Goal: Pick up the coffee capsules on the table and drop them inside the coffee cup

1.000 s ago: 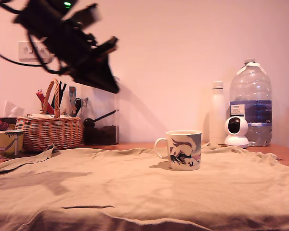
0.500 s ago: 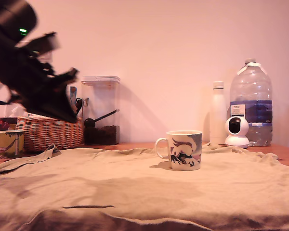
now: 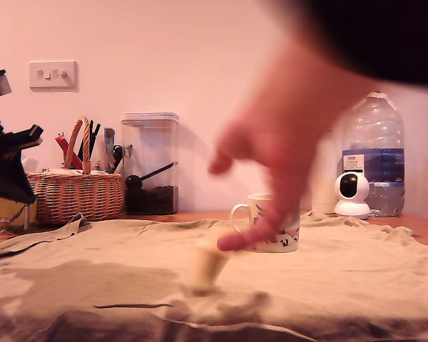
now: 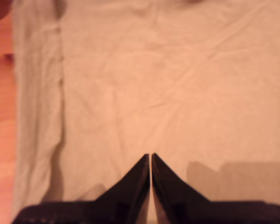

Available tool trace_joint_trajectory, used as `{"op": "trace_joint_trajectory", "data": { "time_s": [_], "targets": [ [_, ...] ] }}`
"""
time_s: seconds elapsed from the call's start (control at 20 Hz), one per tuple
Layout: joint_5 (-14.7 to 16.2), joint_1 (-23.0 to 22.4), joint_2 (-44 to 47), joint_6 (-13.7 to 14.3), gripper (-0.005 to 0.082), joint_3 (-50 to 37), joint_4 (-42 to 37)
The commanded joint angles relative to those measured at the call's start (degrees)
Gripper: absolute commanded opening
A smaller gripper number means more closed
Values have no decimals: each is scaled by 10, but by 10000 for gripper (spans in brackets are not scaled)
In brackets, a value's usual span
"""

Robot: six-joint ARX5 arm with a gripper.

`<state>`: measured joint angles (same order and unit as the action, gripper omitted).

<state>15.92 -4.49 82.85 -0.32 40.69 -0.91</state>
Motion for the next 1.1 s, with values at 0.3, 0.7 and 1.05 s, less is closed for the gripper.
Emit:
{"op": "trace_joint_trajectory", "data": {
  "time_s": [0.3, 0.7, 1.05],
  "targets": [
    [1, -2, -3, -12, -19, -2, 5],
    [17, -4, -3, -8, -19, -2, 9],
    [76, -17, -5, -1, -19, -13, -22]
  ]
}}
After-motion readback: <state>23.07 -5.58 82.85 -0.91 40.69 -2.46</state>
